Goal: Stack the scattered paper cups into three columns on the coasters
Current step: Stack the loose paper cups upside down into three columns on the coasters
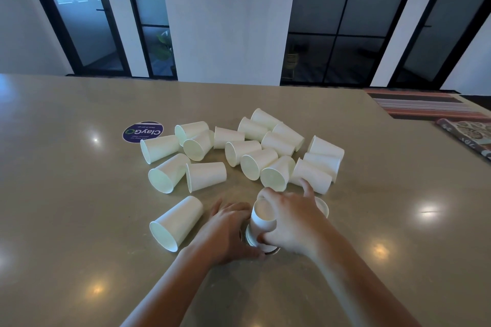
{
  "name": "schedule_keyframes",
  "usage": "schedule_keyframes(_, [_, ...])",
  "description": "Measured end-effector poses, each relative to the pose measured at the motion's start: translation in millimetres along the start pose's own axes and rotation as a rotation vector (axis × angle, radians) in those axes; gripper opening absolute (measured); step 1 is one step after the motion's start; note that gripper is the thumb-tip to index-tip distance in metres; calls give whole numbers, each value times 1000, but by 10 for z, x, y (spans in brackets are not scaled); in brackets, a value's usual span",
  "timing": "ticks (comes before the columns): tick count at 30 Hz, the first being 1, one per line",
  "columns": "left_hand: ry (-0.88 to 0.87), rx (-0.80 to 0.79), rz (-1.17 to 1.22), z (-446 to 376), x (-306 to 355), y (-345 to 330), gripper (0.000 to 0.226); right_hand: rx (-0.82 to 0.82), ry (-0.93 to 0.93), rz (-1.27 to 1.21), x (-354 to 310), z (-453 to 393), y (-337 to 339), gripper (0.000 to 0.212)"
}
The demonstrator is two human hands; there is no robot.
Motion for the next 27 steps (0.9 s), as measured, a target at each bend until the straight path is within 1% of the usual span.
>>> schedule_keyframes(4, [-6,-5,-8,-11,-25,-31,72,-15,-6,-1,3,-5,-8,48])
schedule_keyframes(9, [-12,-20,-21,-46,-58,-47,75,-15,-3,6,9,-11,15,45])
schedule_keyframes(16, [-5,-29,-35,-38,-39,-30,73,-33,-12,17,6,-26,21,48])
schedule_keyframes(20, [-15,-52,-19,-26,-15,-6,76,-55,-20,-10,-2,-28,19,52])
schedule_keyframes(22, [-9,-68,-31,-16,-27,6,79,-70,-22,-25,-10,-26,32,57])
schedule_keyframes(24, [5,-63,-61,8,-24,70,84,-88,-19,-34,-18,-12,55,69])
schedule_keyframes(25, [27,-55,-72,30,-22,137,83,-89,-14,-37,-27,-3,74,75])
schedule_keyframes(27, [68,-9,-88,89,-19,331,73,-63,9,-51,-63,7,140,84])
Point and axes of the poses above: each hand's wrist, its own z-axis away from the middle knuckle, its own y-axis out of the back of the hand, x = y × z, the point moved 4 cm from there along -z, towards the middle knuckle, and after that the axes turned 2 degrees about y, right-handed, at the moved point
